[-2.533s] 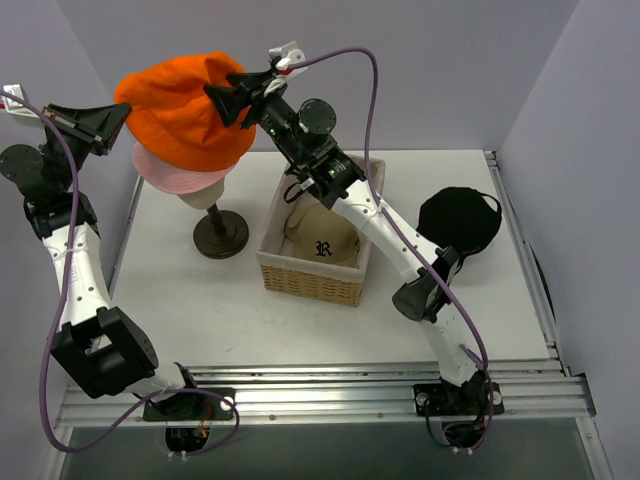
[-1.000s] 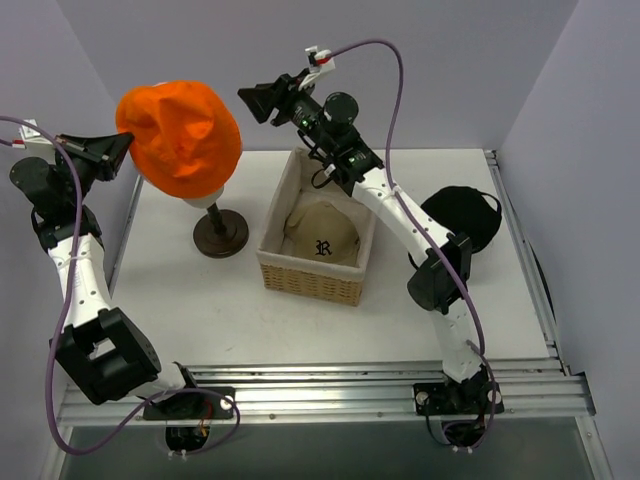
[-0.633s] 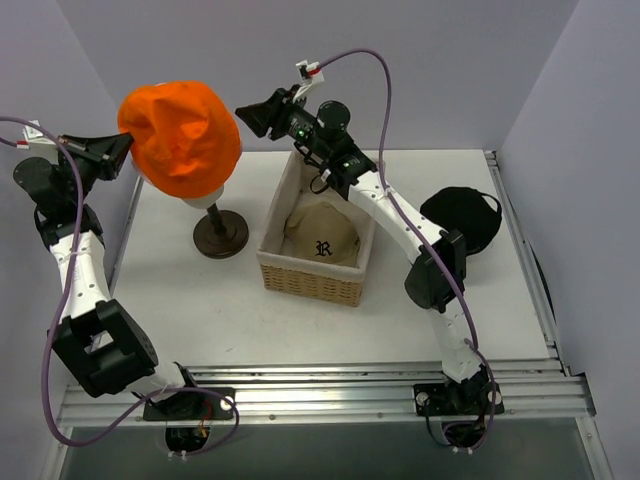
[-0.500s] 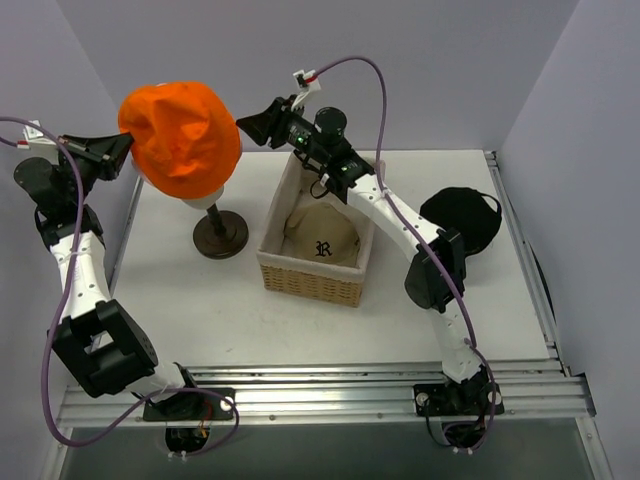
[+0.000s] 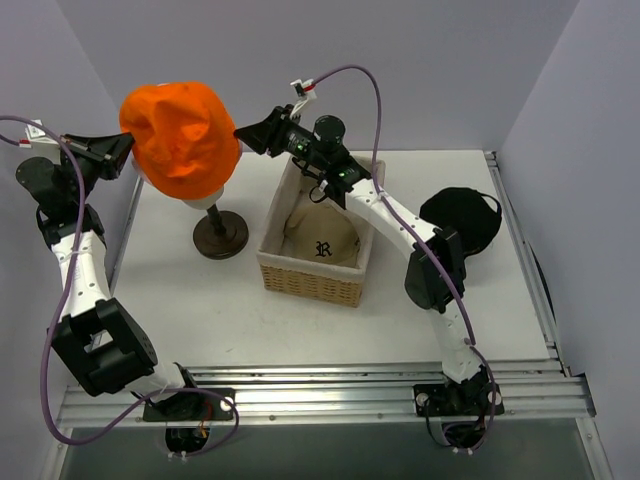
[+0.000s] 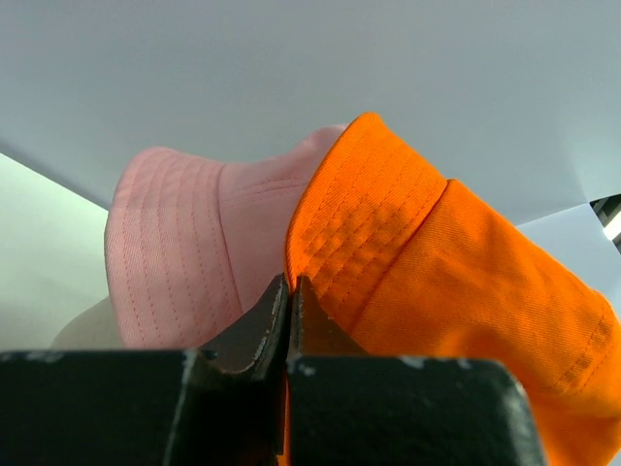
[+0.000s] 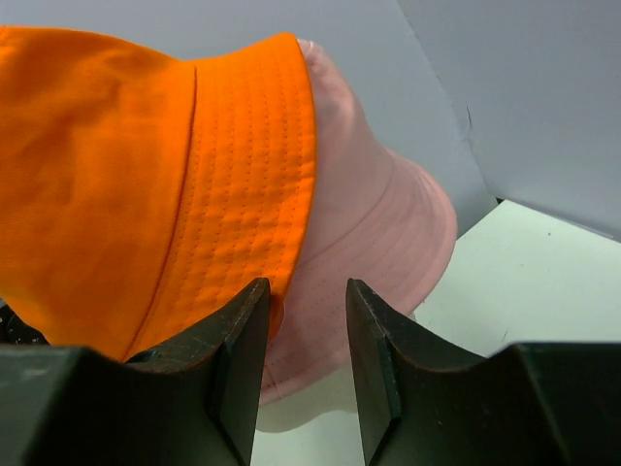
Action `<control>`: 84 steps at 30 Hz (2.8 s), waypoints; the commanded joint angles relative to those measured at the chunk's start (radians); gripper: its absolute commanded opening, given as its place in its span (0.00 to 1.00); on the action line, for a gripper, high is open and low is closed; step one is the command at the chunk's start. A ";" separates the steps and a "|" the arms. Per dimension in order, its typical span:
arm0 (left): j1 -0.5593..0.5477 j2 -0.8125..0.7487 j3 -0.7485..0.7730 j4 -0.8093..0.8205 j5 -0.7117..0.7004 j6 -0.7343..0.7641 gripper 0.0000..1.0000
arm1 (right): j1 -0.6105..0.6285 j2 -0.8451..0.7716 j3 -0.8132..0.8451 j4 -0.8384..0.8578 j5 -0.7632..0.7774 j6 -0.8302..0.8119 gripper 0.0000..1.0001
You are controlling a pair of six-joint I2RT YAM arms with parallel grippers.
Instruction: Stack the hats
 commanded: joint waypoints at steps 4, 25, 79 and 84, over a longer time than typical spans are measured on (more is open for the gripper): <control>-0.004 -0.004 0.042 0.048 -0.012 0.008 0.02 | 0.002 -0.047 -0.036 0.119 -0.048 0.038 0.33; -0.004 -0.004 0.100 0.016 -0.015 -0.030 0.02 | 0.030 -0.030 0.017 0.188 -0.117 0.091 0.31; -0.004 0.030 -0.047 -0.033 -0.021 -0.064 0.02 | -0.047 0.169 0.150 0.168 0.012 0.395 0.00; -0.004 0.022 -0.059 -0.017 -0.005 -0.062 0.02 | -0.049 0.145 0.082 0.197 0.007 0.395 0.00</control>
